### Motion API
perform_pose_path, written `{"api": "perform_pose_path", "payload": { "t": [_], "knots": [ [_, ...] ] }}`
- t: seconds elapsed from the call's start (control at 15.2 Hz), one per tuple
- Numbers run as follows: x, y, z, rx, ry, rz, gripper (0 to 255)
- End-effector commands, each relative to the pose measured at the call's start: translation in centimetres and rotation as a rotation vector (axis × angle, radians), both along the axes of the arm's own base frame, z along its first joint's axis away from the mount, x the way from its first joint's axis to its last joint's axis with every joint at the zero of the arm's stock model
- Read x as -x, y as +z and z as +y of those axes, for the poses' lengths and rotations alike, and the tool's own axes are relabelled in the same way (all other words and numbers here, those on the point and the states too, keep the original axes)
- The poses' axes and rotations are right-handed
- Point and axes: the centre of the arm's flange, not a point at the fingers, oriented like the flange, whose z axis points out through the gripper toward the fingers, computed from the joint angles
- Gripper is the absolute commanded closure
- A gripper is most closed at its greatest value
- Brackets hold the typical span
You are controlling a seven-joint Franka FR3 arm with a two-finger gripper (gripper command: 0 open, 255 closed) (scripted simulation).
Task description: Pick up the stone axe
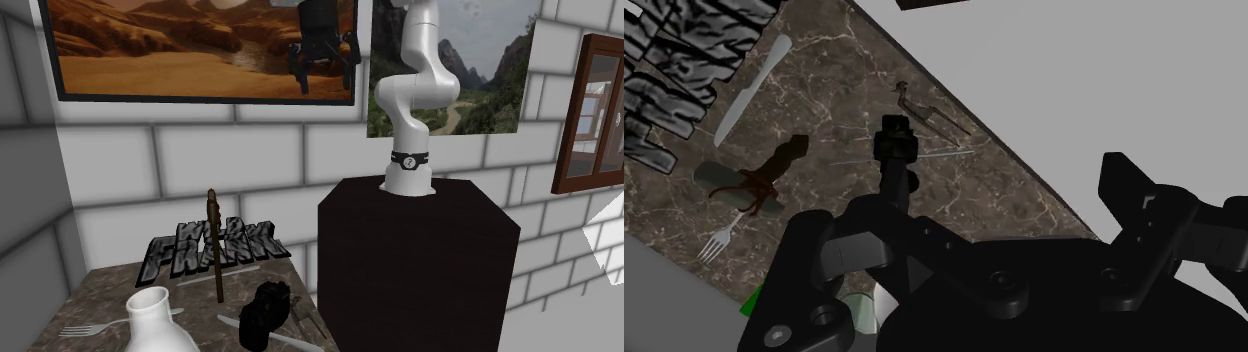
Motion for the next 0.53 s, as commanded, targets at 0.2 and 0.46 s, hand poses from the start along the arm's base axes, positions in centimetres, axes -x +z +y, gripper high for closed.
{"api": "perform_pose_path", "payload": {
  "t": [0.2,0.46],
  "knots": [
    [-2.5,-4.0,-5.3,-0.007,0.004,0.036,0],
    [-4.2,-7.4,-9.3,-0.013,0.006,0.065,0]
  ]
}}
